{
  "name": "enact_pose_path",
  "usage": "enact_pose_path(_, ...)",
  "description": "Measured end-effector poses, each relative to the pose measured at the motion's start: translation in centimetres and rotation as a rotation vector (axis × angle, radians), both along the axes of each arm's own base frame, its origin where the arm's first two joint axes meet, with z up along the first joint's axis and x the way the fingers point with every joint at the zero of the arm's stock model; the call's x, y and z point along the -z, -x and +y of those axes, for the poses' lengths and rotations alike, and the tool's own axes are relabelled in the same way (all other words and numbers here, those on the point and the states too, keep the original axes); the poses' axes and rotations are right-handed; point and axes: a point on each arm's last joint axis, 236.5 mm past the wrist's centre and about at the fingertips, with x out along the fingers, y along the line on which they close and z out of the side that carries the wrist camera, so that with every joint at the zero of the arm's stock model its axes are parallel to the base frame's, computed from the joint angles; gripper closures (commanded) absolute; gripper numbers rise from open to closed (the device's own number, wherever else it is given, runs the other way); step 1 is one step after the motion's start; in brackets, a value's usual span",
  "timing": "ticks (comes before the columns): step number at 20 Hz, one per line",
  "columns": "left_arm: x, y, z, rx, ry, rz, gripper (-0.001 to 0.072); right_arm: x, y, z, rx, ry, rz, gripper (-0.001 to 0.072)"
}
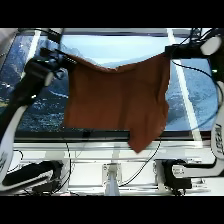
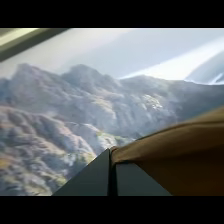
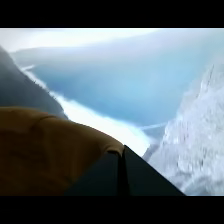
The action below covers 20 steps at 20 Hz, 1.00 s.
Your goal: Fold the clothes and pants, and hang the long-sleeved shirts on hangers.
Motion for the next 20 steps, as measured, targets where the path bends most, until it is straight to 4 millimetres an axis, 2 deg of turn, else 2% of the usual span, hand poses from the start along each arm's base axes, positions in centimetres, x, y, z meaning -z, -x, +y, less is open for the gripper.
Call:
enact_pose_path(3,6.1,-1.9,-1.3,0.03,-0.016,0.067,0.0695,3.4,-3.0,-0.4,0.028,-0.005,-0.02,0.0695)
enact_pose_path(4,7.6,-2.3,-1.5,0.036,-0.02,0.085,0.0688,4.2,-3.7,-0.5,0.036,-0.006,-0.028,0.0625)
enact_pose_path(5,8.9,-2.5,-1.7,0.04,-0.024,0.102,0.057,4.8,-4.1,-0.6,0.04,-0.006,-0.028,0.0399)
enact_pose_path(6,9.8,-2.6,-1.8,0.043,-0.027,0.113,0.0263,5.1,-4.5,-0.7,0.044,-0.006,-0.037,0.0166)
enact_pose_path(7,10.3,-2.7,-1.9,0.045,-0.027,0.118,0.0021,5.2,-4.7,-0.8,0.047,-0.005,-0.043,0.0129)
enact_pose_path(8,10.7,-2.8,-1.9,0.047,-0.027,0.12,0.0033,5.6,-4.7,-0.8,0.046,-0.004,-0.036,0.0133)
enact_pose_path(9,10.8,-2.8,-1.8,0.045,-0.028,0.123,0.0243,5.9,-4.6,-0.8,0.043,0.001,-0.021,0.0212)
enact_pose_path(10,10.6,-2.8,-1.7,0.043,-0.028,0.123,0.0665,6.0,-4.3,-1.0,0.04,0.013,-0.005,0.0399)
enact_pose_path(11,10.1,-2.4,-1.4,0.031,-0.032,0.129,0.0695,6.2,-3.8,-1.7,0.037,0.039,0.024,0.0602)
enact_pose_path(12,9.3,-2.0,-0.8,0.014,-0.037,0.134,0.0696,6.3,-3.1,-2.6,0.039,0.069,0.055,0.0688)
enact_pose_path(14,7.0,-1.0,1.6,-0.043,-0.051,0.142,0.0696,5.8,-1.4,-5.8,0.069,0.123,0.114,0.0697)
enact_pose_path(16,3.9,0.2,5.2,-0.122,-0.054,0.133,0.0696,5.2,1.2,-10.0,0.127,0.154,0.194,0.0697)
enact_pose_path(18,0.8,1.5,10.0,-0.217,-0.062,0.113,0.0696,5.0,4.8,-14.2,0.199,0.155,0.299,0.0698)
enact_pose_path(20,-0.9,3.5,15.9,-0.345,-0.065,0.129,0.0697,5.7,9.4,-17.7,0.272,0.11,0.432,0.0698)
